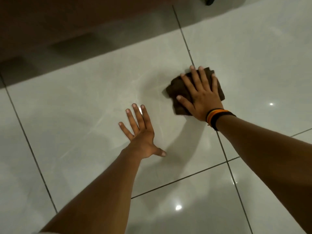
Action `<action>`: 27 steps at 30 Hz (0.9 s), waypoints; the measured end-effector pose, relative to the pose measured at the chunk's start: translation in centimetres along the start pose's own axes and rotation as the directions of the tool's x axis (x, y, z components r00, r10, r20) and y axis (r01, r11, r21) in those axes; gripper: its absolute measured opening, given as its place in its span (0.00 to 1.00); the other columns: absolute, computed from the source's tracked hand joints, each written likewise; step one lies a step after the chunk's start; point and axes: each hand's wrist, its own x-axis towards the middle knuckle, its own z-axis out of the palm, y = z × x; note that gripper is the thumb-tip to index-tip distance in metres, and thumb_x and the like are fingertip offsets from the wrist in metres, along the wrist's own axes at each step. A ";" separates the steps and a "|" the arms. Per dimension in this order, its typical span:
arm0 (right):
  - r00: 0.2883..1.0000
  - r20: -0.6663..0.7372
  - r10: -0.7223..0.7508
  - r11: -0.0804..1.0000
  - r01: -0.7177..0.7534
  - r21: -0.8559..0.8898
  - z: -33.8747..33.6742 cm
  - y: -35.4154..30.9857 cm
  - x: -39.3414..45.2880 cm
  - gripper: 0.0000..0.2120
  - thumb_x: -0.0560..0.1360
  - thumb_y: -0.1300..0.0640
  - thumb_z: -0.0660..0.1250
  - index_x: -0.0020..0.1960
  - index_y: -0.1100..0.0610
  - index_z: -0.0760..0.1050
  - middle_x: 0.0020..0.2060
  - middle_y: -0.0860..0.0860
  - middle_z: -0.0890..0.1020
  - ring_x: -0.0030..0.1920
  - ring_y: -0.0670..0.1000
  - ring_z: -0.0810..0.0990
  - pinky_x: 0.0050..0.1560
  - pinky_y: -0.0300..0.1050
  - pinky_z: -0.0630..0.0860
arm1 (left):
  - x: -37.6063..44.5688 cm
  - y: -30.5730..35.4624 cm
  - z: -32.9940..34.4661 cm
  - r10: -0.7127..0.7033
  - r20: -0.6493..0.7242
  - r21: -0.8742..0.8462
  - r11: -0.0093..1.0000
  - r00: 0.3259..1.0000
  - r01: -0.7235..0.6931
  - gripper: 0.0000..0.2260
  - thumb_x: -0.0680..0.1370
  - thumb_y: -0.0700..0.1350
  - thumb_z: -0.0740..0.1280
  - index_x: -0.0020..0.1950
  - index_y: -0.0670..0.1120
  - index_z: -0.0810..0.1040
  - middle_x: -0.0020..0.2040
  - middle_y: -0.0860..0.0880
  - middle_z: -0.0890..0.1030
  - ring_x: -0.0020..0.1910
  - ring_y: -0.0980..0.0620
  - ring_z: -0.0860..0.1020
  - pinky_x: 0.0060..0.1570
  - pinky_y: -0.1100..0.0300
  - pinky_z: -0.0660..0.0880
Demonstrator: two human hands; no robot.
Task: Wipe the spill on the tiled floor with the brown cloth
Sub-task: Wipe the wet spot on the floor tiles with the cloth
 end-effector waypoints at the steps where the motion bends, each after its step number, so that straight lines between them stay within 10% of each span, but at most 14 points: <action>1: 0.993 -0.009 0.119 0.992 -0.118 0.035 0.0 -0.8 1.0 0.37 0.82 0.31 0.46 0.85 0.47 0.48 0.86 0.55 0.48 0.85 0.61 0.45 0.80 0.73 0.45 | 0.2 0.0 0.1 0.001 -0.002 -0.005 1.000 1.000 -0.001 0.80 0.58 0.67 0.83 0.76 0.41 0.17 0.73 0.38 0.14 0.72 0.33 0.16 0.71 0.26 0.28; 4: 0.942 -0.029 0.336 0.937 -0.331 0.112 -0.2 -4.5 3.9 0.39 0.81 0.30 0.45 0.86 0.50 0.46 0.85 0.58 0.46 0.85 0.64 0.44 0.78 0.75 0.41 | 0.3 -0.2 0.4 0.009 -0.022 -0.015 1.000 1.000 -0.009 0.81 0.57 0.67 0.83 0.76 0.42 0.17 0.73 0.38 0.14 0.73 0.33 0.17 0.70 0.27 0.27; 10: 0.987 -0.008 -0.163 0.986 0.162 -0.046 2.6 -4.8 -5.1 0.37 0.82 0.31 0.48 0.85 0.49 0.52 0.85 0.56 0.55 0.85 0.63 0.51 0.78 0.76 0.51 | 0.1 -0.1 0.6 0.024 -0.053 0.009 1.000 0.998 -0.024 0.81 0.57 0.69 0.82 0.77 0.41 0.19 0.75 0.36 0.16 0.74 0.32 0.18 0.72 0.24 0.30; 13: 0.992 0.007 0.124 0.992 -0.124 0.017 3.2 -0.9 -10.0 0.36 0.82 0.32 0.49 0.85 0.47 0.52 0.85 0.56 0.54 0.85 0.62 0.50 0.79 0.75 0.49 | 0.1 -0.3 0.6 0.028 -0.051 0.010 1.000 0.998 -0.028 0.81 0.56 0.68 0.82 0.76 0.41 0.18 0.74 0.36 0.16 0.74 0.31 0.18 0.70 0.25 0.29; 18: 0.793 -0.022 0.609 0.778 -0.592 0.211 1.8 -1.4 -4.0 0.39 0.81 0.31 0.44 0.86 0.50 0.47 0.85 0.58 0.48 0.84 0.65 0.45 0.77 0.78 0.46 | 0.2 -0.4 0.9 0.038 -0.051 0.012 0.999 0.998 -0.038 0.82 0.56 0.69 0.82 0.75 0.41 0.17 0.73 0.36 0.15 0.73 0.31 0.17 0.68 0.26 0.26; 24: 0.998 0.029 0.047 0.998 -0.048 0.043 4.8 -7.5 -12.7 0.37 0.82 0.31 0.48 0.85 0.48 0.51 0.85 0.57 0.52 0.85 0.63 0.50 0.77 0.79 0.49 | -0.9 -0.6 1.5 0.105 -0.190 -0.031 0.993 0.976 -0.113 0.80 0.55 0.69 0.82 0.81 0.41 0.25 0.80 0.36 0.23 0.78 0.32 0.24 0.70 0.25 0.29; 27: 0.945 0.128 0.301 0.948 -0.312 0.071 6.2 -5.7 -22.1 0.38 0.80 0.31 0.46 0.85 0.47 0.50 0.86 0.56 0.49 0.85 0.61 0.47 0.78 0.77 0.48 | -2.0 -2.7 3.1 0.157 -0.280 -0.002 0.986 0.947 -0.164 0.80 0.55 0.71 0.80 0.81 0.42 0.26 0.82 0.38 0.26 0.80 0.36 0.25 0.73 0.27 0.28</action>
